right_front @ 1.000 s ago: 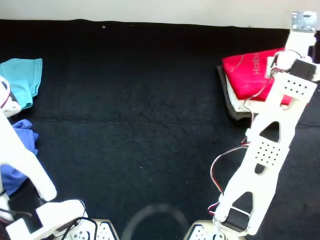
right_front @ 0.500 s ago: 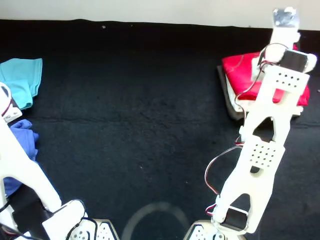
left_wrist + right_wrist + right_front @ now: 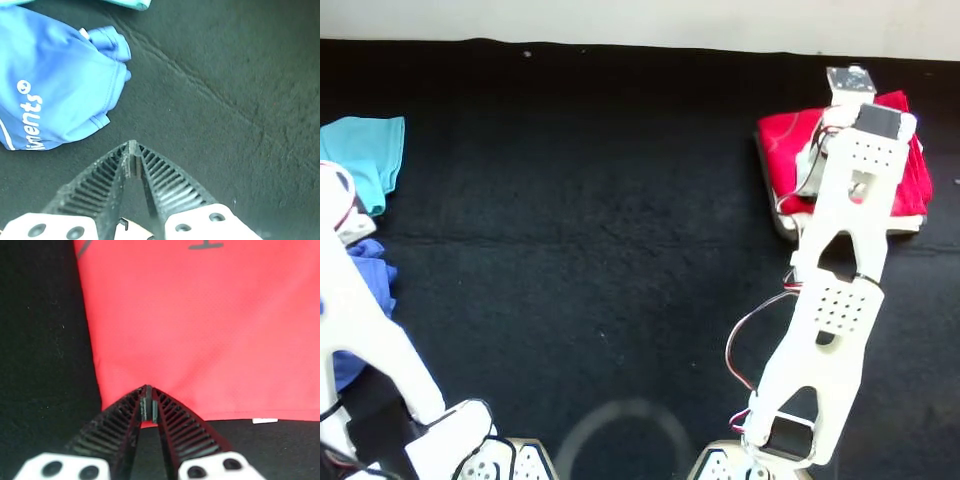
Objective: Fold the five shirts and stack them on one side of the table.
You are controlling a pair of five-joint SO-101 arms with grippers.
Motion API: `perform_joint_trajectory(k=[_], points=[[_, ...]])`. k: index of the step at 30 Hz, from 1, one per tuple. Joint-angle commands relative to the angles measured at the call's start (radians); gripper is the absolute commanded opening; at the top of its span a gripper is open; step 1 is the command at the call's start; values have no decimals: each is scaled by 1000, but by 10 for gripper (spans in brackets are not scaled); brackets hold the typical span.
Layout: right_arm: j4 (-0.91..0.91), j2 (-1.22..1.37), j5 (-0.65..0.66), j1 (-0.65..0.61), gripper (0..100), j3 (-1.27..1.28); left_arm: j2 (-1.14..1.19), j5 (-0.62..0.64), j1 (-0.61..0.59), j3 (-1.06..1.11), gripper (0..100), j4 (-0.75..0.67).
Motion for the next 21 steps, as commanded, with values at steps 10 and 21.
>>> perform_joint_trajectory(k=[10, 21], points=[[13, -552, -80, -25, 6, 111, -36, -6, 128, 266, 9, -63], [-8, -1127, -80, -189, 6, 957, -36, -6, 127, 297, 10, -37]])
